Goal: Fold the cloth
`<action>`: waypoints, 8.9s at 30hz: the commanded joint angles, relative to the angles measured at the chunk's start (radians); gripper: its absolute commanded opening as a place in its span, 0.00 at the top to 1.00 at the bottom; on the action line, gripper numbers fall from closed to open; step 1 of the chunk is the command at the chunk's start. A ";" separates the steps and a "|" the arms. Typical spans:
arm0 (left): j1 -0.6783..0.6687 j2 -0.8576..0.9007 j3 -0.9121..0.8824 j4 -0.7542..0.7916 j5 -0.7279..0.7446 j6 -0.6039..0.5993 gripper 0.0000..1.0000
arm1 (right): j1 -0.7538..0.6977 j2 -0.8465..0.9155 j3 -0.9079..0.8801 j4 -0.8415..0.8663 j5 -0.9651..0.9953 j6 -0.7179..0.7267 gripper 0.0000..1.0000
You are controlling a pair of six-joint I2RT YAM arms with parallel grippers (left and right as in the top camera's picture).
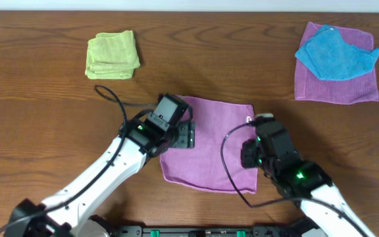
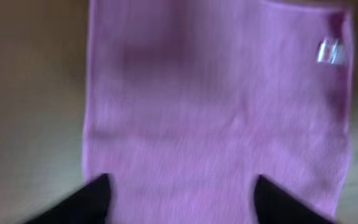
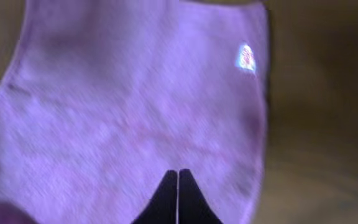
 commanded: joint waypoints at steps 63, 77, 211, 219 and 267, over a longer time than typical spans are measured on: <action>0.163 0.539 0.137 0.399 -0.052 -0.033 0.94 | -0.218 0.677 0.227 0.360 0.000 -0.164 0.99; 0.171 0.540 0.137 0.415 -0.060 -0.034 0.94 | -0.211 0.843 0.239 0.416 0.079 -0.143 0.99; -0.014 0.080 -0.126 -0.149 -0.086 -0.699 0.79 | -0.230 0.227 0.030 -0.187 -0.063 0.394 0.08; -0.016 0.080 -0.127 -0.146 -0.087 -0.718 0.77 | -0.230 0.227 0.030 -0.187 -0.060 0.394 0.09; -0.047 0.127 -0.135 -0.102 -0.094 -0.705 0.94 | -0.153 0.307 -0.046 -0.003 -0.060 0.619 0.99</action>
